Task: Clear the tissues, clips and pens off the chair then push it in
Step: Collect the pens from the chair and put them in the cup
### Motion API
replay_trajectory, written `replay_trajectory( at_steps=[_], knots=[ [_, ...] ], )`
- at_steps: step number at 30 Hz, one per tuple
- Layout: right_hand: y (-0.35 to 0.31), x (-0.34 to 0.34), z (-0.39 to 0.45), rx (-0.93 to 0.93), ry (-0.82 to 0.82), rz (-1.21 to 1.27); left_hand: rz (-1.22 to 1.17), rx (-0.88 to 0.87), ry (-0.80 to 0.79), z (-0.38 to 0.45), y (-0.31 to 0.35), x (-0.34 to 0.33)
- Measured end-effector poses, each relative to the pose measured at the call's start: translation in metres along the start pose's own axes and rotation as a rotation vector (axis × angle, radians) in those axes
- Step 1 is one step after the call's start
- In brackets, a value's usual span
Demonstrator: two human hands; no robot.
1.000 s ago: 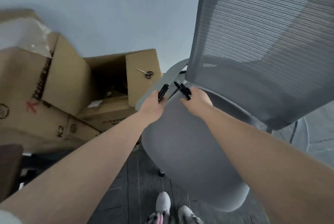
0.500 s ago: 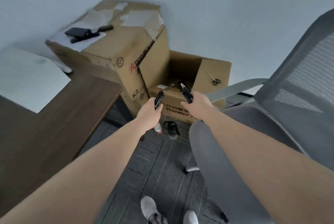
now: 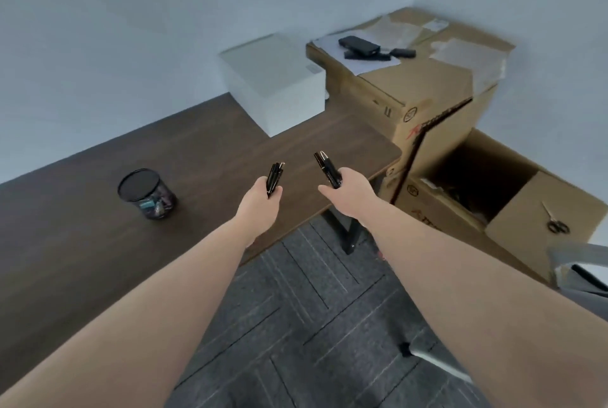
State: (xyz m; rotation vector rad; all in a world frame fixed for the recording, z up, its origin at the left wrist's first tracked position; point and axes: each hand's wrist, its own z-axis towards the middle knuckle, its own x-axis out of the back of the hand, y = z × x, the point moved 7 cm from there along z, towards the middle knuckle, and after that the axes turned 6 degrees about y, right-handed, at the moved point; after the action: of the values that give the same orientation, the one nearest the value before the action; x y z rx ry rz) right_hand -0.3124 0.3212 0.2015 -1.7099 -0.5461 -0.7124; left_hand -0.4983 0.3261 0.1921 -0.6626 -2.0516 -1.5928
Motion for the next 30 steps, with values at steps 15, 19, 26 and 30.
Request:
replay_trajectory(
  at_steps=[15, 19, 26, 30],
  knots=[
    [-0.264, -0.211, 0.028, 0.164, -0.049, 0.188, -0.298, 0.031, 0.326, 0.072, -0.143, 0.244],
    [-0.293, -0.238, 0.052, 0.170, -0.067, 0.205, -0.319, 0.043, 0.355, 0.102, -0.153, 0.264],
    [-0.316, -0.287, 0.100, 0.151, -0.140, 0.284, -0.395, 0.116, 0.440, 0.148, -0.168, 0.278],
    [-0.320, -0.305, 0.123, 0.092, -0.178, 0.395, -0.513, 0.221, 0.477, 0.173, -0.185, 0.273]
  ],
)
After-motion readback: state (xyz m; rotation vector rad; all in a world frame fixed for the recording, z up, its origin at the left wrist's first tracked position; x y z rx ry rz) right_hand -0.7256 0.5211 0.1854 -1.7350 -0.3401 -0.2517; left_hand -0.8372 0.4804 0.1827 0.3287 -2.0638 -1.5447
